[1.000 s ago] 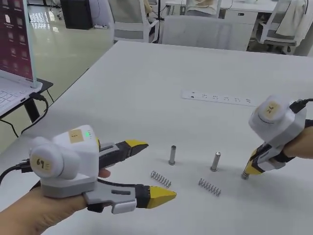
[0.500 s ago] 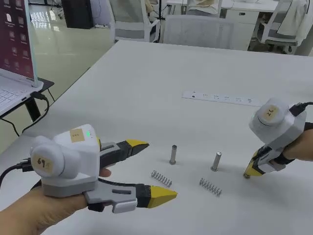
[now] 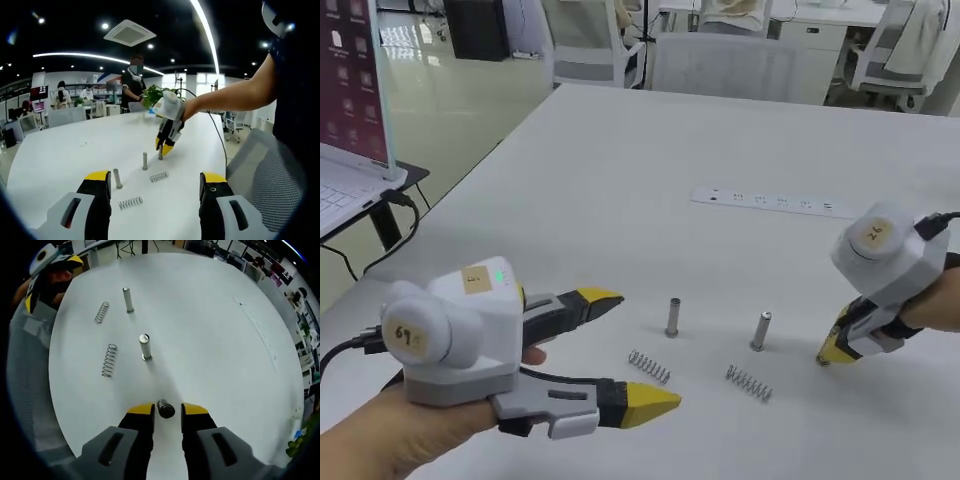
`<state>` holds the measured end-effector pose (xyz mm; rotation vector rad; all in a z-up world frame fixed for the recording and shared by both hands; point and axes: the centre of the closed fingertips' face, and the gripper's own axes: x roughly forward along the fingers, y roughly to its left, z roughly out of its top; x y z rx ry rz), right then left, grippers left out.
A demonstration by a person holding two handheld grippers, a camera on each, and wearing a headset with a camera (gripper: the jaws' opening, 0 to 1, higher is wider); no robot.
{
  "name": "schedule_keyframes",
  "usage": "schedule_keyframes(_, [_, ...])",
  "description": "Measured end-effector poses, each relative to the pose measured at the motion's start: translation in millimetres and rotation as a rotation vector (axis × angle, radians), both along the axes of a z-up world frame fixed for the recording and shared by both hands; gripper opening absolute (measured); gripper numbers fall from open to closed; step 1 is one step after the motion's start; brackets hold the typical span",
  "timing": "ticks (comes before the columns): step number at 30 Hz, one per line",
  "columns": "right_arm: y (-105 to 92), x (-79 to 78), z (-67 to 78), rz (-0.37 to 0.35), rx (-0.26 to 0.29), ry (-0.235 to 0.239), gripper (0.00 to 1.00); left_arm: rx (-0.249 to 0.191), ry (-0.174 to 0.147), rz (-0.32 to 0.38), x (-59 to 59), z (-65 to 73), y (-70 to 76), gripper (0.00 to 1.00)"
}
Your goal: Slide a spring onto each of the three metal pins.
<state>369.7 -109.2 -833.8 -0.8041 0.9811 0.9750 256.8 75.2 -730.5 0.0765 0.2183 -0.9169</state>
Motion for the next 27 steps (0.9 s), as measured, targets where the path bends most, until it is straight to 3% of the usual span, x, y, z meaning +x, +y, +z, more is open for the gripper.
schedule_keyframes(27, [-15.5, -15.3, 20.4, -0.041, 0.047, -0.07, 0.22, 0.004, 0.0, -0.019, -2.8, -0.3, -3.3, 0.68])
